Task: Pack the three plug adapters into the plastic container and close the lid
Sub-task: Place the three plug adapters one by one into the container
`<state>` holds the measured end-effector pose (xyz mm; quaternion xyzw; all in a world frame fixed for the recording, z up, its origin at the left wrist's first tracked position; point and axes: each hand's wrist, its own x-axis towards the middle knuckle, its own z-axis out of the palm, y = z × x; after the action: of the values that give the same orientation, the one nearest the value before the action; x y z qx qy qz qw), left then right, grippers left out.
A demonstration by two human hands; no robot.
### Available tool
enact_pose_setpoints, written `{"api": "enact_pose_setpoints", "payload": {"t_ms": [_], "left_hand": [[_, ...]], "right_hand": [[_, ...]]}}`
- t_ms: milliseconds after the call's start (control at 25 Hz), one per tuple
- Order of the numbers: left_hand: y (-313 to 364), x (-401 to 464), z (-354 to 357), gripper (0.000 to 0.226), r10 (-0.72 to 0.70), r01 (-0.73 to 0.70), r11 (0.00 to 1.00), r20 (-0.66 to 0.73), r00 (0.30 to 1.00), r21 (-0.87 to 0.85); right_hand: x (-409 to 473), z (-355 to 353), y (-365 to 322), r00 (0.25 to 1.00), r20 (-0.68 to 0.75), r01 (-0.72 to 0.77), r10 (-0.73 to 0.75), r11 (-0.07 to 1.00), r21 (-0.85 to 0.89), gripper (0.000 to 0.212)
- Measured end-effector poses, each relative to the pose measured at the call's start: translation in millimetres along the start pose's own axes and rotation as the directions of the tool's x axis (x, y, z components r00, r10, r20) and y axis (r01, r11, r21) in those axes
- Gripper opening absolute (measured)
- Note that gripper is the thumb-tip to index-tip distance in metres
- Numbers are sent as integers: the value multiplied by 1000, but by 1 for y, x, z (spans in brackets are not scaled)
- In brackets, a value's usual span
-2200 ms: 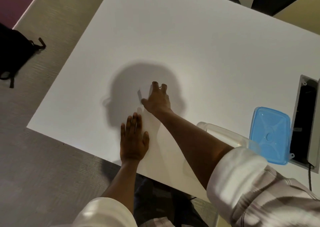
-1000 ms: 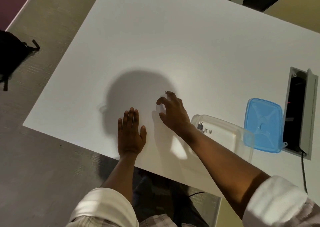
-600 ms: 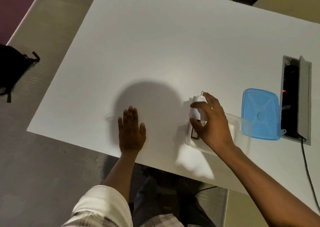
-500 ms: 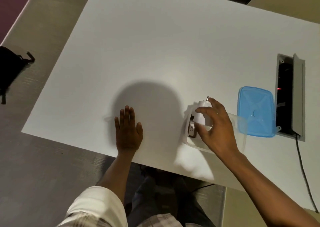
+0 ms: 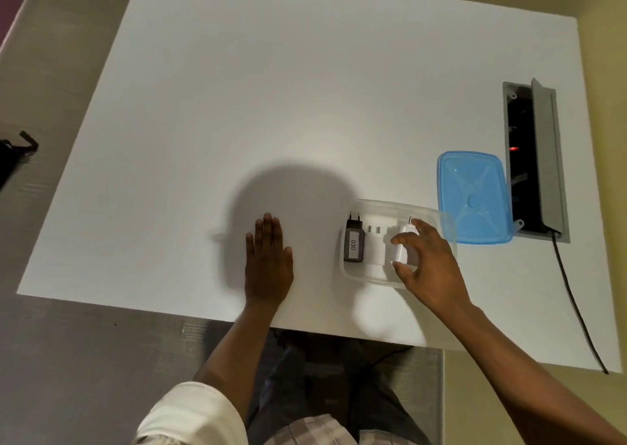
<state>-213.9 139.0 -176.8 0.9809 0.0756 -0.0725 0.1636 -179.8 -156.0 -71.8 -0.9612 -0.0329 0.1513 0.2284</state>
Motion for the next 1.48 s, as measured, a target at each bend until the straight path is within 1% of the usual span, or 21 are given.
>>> {"api": "enact_pose_setpoints", "payload": {"t_ms": [160, 360, 560, 640, 800, 880, 1000, 1120, 1240, 1320, 1400, 1480], "left_hand": [[23, 2, 9, 64, 43, -43, 999, 24, 999, 14], [46, 10, 14, 62, 152, -155, 987, 64, 986, 42], [51, 10, 12, 63, 137, -138, 990, 54, 989, 26], [66, 9, 13, 63, 159, -159, 987, 77, 984, -2], [79, 11, 14, 64, 189, -188, 982, 123, 974, -15], [79, 10, 14, 67, 177, -176, 984, 136, 975, -24], [81, 10, 14, 69, 179, -177, 984, 141, 974, -29], [80, 11, 13, 69, 179, -177, 984, 156, 972, -25], [77, 12, 6, 67, 196, -194, 981, 179, 964, -31], [74, 13, 0, 67, 203, -200, 979, 186, 961, -32], [72, 15, -8, 68, 196, -194, 981, 175, 965, -28], [73, 20, -21, 70, 184, -181, 983, 147, 972, -29]], "right_hand": [[6, 6, 13, 999, 47, -24, 24, 1000, -6, 45], [18, 15, 14, 993, 115, -15, 14, 1000, 11, 46], [26, 20, 9, 990, 137, -30, 20, 997, 73, 41], [22, 17, 17, 990, 137, -47, 36, 996, 81, 42], [23, 16, 20, 988, 156, -30, 16, 995, 90, 41], [23, 17, 18, 985, 172, -22, 6, 995, 93, 46], [24, 16, 15, 983, 179, -46, 32, 996, 77, 58], [25, 17, 11, 981, 184, -65, 55, 997, 51, 61], [21, 14, 8, 991, 116, -67, 61, 997, 46, 57], [16, 6, 6, 998, 47, -42, 38, 995, 94, 53], [13, -4, 4, 997, -76, 29, -17, 986, 162, 48], [10, -17, 3, 976, -211, 101, -55, 972, 213, 42]]}}
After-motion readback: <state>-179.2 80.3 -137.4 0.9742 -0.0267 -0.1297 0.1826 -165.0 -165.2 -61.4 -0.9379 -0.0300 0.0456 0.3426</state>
